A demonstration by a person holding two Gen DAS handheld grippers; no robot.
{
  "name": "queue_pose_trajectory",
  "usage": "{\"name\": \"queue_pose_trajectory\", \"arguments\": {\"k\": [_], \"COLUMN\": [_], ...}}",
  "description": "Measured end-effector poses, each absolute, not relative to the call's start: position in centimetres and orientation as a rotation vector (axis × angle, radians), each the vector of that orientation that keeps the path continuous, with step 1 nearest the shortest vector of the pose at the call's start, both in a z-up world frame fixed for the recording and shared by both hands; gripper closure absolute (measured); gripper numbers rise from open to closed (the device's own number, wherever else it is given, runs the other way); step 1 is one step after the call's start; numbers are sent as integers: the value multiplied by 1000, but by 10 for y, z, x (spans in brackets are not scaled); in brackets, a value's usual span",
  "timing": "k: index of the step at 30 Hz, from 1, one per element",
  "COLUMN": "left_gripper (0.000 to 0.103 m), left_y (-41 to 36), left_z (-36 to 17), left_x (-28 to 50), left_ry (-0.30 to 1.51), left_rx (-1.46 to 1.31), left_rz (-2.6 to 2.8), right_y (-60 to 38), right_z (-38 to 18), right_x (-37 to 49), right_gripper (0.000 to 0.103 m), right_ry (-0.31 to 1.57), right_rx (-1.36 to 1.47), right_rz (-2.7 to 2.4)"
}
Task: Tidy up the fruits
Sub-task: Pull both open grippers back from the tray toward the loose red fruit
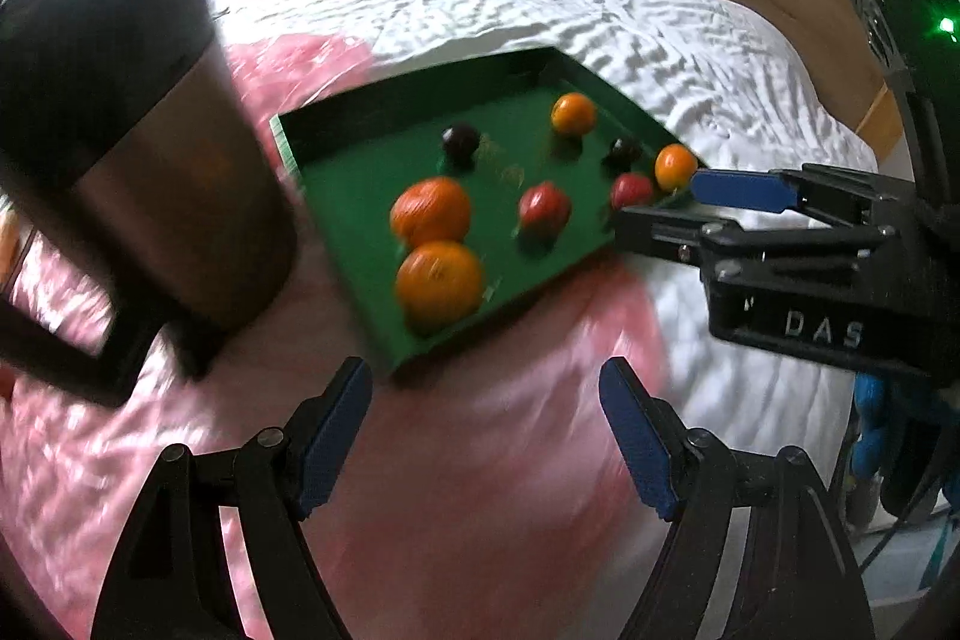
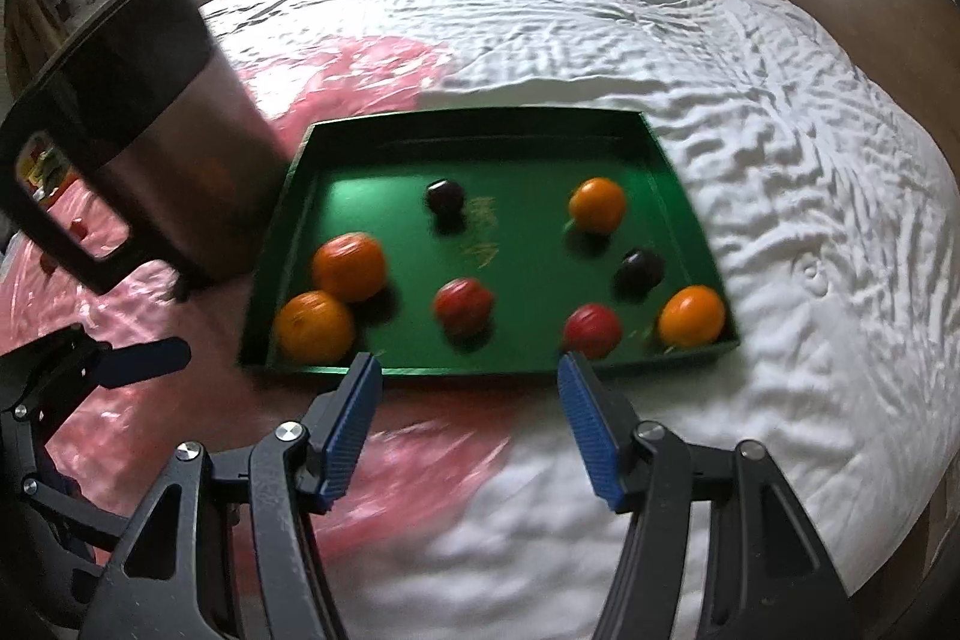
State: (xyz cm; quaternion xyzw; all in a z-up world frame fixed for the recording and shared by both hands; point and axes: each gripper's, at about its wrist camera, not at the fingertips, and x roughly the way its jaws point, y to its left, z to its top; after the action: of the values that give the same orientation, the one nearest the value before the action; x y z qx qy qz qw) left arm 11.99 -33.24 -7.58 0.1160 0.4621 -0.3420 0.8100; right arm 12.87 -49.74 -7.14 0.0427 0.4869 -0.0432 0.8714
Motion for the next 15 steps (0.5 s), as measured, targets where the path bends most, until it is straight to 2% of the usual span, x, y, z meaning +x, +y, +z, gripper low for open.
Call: {"name": "queue_pose_trajectory", "arguments": {"k": [15], "left_gripper": [30], "left_y": [-201], "left_z": [-75], "left_x": [111], "left_ry": [1022], "left_rx": [211], "left_rz": [-578], "right_y": [-387], "right_z": [-74], "right_x": [108], "right_gripper": [0], "right_ry": [1068], "right_rx": [81], "right_rz": [51]}}
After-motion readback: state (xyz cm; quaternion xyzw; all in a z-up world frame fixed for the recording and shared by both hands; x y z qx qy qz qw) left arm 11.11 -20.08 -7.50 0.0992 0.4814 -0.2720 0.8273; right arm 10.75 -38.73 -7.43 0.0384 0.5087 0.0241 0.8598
